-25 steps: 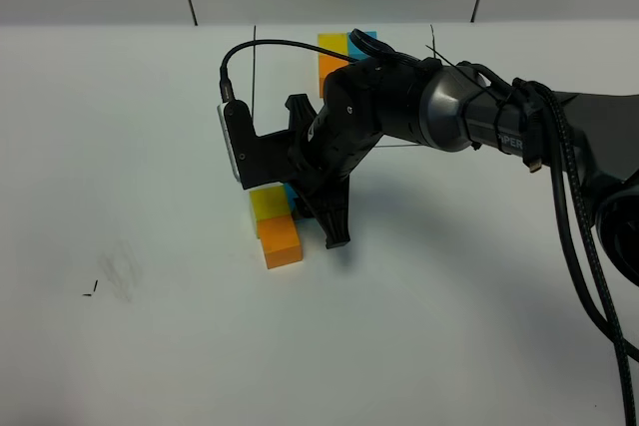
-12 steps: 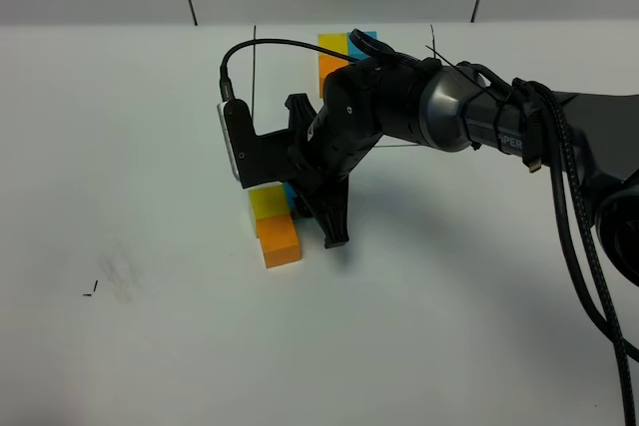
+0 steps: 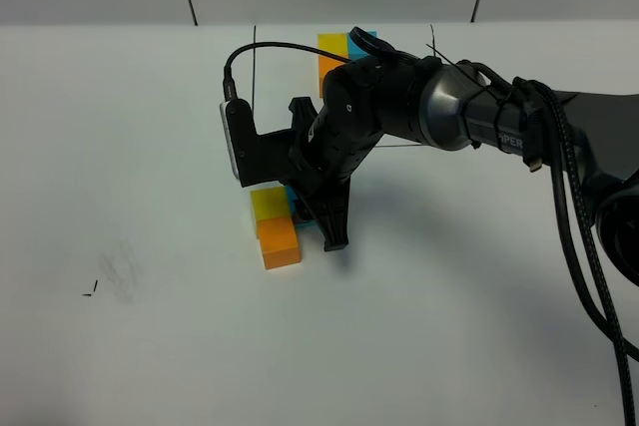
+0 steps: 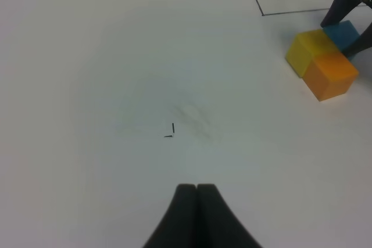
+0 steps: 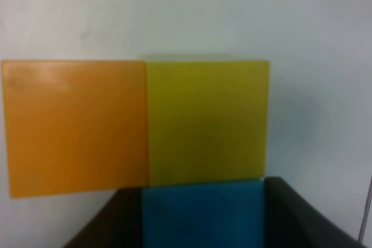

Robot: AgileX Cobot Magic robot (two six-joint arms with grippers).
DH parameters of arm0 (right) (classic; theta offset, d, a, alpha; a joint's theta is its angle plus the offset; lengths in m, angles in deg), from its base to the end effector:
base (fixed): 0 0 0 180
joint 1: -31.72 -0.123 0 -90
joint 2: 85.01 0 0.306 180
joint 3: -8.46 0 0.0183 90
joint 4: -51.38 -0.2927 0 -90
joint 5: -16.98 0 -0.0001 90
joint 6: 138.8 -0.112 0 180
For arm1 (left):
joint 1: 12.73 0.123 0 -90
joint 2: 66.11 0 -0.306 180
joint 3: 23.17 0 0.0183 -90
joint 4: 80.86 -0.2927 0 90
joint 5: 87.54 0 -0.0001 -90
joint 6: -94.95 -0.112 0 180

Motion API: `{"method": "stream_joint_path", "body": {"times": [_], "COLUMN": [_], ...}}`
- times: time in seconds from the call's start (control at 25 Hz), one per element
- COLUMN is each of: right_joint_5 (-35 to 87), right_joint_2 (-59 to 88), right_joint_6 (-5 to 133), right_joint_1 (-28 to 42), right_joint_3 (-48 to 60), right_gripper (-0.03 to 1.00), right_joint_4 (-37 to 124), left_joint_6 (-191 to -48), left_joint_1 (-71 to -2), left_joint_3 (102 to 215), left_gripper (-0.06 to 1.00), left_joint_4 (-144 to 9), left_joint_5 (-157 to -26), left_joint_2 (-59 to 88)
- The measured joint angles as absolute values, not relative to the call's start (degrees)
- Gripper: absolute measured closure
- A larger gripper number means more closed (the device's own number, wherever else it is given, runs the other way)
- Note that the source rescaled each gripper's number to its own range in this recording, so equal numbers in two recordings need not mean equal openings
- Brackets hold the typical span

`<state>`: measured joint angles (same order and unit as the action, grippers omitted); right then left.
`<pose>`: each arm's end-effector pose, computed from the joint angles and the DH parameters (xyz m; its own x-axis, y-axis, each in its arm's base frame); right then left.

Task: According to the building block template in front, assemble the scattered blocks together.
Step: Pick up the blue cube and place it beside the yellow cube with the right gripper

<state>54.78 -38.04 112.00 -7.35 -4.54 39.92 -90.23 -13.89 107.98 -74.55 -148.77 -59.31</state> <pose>0.3906 0.3347 0.1135 0.2435 -0.9280 -0.2821 -0.9444 -0.1606 -0.2869 0.0268 -0.0113 0.2893 -0.4455 0.0461 -0.8941 0.1228 0.9924 -0.0101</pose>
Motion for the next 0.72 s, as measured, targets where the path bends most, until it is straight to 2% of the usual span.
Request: {"method": "stream_joint_path", "body": {"times": [0.72], "right_joint_5": [55.5], "right_joint_2": [-38.0], "right_joint_6": [111.3], "right_joint_1": [-7.3], "right_joint_3": [-4.6], "right_gripper": [0.43], "right_joint_4": [40.4], "left_joint_6": [-90.2], "left_joint_1": [-13.9], "left_joint_3": [108.0], "left_gripper": [0.94], "left_joint_4": [-74.6], "left_joint_5": [-148.8], "left_joint_2": [-59.3]}}
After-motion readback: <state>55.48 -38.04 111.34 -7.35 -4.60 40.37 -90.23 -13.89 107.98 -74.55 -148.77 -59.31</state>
